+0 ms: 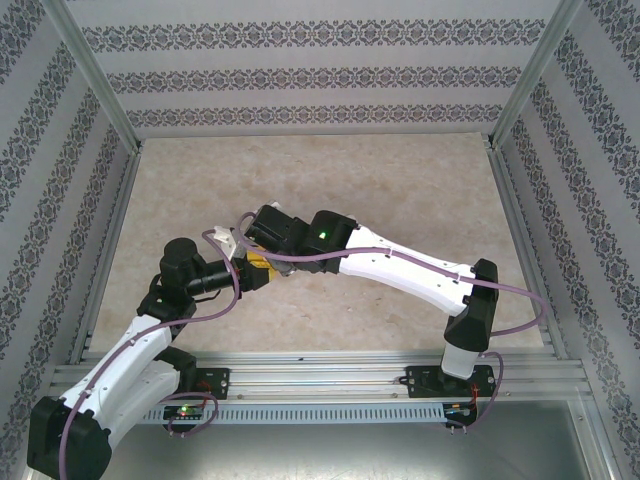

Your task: Insert wireless bluetooth earbuds into charging case

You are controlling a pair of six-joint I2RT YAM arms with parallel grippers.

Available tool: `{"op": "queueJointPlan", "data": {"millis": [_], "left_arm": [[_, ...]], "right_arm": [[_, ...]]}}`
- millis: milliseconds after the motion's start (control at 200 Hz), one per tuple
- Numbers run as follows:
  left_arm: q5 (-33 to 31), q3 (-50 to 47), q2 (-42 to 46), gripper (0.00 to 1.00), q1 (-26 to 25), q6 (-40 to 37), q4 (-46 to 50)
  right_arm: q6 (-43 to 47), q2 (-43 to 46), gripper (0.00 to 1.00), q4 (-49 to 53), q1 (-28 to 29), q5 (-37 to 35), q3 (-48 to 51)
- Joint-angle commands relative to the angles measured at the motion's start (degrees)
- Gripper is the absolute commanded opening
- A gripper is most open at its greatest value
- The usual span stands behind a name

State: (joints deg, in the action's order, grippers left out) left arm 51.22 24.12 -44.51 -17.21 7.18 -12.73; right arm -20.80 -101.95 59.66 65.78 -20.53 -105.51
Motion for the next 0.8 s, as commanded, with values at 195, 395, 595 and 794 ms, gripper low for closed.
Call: {"op": "queueJointPlan", "data": {"millis": [195,395,595,794], "left_arm": [[0.6,0.8,1.1,0.2,-0.6,0.1,-1.9],[0.6,0.9,1.3,0.2,-0.6,-0.1,-1.5],[0.6,0.9,1.3,0.2,-0.6,-0.1,-1.5],[0.7,0.9,1.4,0.2,-0.6,-0.1,-1.4]], "right_arm": [[-1.0,-0.6,0.22,1.3,0.7,3.4,-2.2],[-1.6,-1.1,0.27,2.8,0.7,3.6,-3.2],[-2.1,-0.5,0.29,2.7,0.7,4.1,-3.9],[-2.9,0.4,0.3,2.0,0.5,5.7,-4.3]]}}
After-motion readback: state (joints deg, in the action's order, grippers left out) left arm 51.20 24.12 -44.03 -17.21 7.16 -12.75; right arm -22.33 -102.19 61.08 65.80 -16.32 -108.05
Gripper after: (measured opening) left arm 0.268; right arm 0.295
